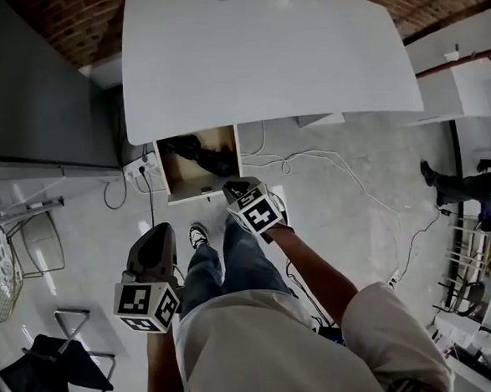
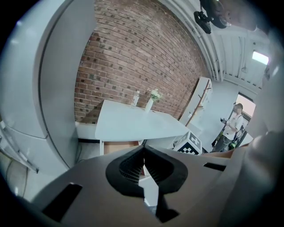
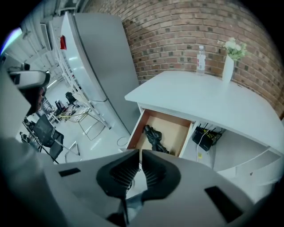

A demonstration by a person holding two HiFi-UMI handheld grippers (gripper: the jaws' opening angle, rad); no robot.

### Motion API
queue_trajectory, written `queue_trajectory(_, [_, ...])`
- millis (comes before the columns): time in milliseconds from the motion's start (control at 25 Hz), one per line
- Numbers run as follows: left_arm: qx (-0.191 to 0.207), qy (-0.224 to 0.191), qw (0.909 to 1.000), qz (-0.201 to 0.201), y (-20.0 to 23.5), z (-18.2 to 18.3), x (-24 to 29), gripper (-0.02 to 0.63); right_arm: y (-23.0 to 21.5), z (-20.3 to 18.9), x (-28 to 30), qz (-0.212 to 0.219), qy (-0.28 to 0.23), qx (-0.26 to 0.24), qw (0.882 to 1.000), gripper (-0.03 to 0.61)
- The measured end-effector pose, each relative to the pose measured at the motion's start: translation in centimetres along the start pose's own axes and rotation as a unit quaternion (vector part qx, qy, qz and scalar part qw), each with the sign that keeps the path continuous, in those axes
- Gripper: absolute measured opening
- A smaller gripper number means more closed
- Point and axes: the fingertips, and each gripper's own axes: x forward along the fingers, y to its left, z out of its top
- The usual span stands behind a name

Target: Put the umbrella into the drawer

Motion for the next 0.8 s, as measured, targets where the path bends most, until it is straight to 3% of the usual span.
queue_trajectory(240, [-0.010, -0.010, 0.9997, -0.020, -1.3, 0.1, -1.4, 0.018, 1.4, 1.0, -3.4, -0.002, -0.030, 0.003, 1.000, 0.023])
queue_trajectory(800, [0.020, -0.035, 0.9981, -0.047, -2.5, 1.4, -4.2, 0.018, 4.5, 2.8, -9.8, -0.014, -0.095, 0.016, 0.995, 0.017])
